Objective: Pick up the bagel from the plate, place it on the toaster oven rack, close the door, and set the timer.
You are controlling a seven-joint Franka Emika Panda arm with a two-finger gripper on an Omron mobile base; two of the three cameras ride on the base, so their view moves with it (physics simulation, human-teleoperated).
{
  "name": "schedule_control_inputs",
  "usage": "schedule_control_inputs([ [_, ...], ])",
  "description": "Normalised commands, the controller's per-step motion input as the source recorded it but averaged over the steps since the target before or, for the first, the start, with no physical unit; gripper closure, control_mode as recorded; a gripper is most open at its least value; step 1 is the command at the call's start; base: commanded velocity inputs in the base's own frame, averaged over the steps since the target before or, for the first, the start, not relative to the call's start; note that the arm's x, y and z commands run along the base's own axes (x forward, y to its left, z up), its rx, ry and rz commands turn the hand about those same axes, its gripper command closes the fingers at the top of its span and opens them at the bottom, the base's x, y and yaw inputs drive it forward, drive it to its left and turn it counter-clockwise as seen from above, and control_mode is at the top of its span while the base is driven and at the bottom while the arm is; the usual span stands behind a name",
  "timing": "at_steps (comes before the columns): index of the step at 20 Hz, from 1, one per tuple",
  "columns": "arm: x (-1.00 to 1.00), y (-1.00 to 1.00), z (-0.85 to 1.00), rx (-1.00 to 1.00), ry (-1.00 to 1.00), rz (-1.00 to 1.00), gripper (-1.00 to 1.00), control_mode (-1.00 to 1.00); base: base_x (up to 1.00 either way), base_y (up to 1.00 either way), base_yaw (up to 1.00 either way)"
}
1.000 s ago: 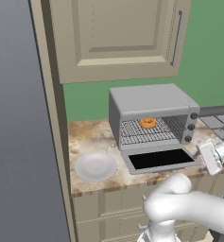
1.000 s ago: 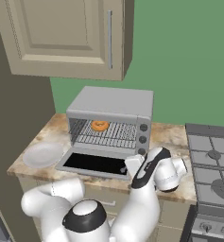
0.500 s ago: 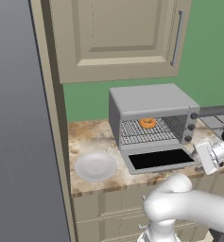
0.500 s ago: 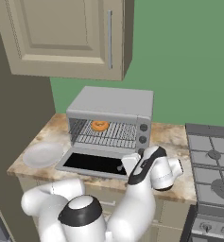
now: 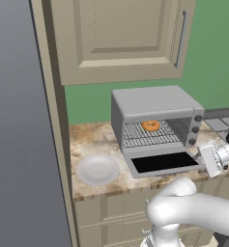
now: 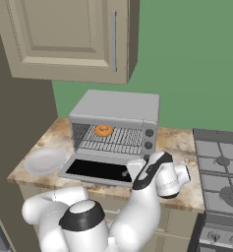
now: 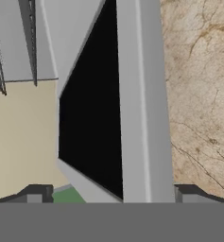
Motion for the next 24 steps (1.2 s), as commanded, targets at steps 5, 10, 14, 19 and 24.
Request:
schedule_control_inputs([
  [5, 0.06, 0.38, 0.00, 0.06, -0.16, 0.00, -1.00, -1.00, 0.00, 0.00, 0.00],
  [10, 0.10, 0.44, 0.08, 0.07, -0.17, -0.02, -1.00, -1.00, 0.00, 0.00, 0.00],
  [14, 0.14, 0.46, 0.28, 0.07, -0.14, -0.08, -1.00, -1.00, 0.00, 0.00, 0.00],
  [19, 0.18, 0.44, 0.47, 0.08, -0.10, -0.13, -1.00, -1.00, 0.00, 0.00, 0.00],
  [24, 0.18, 0.44, 0.57, 0.09, -0.04, -0.21, -1.00, -1.00, 0.00, 0.00, 0.00],
])
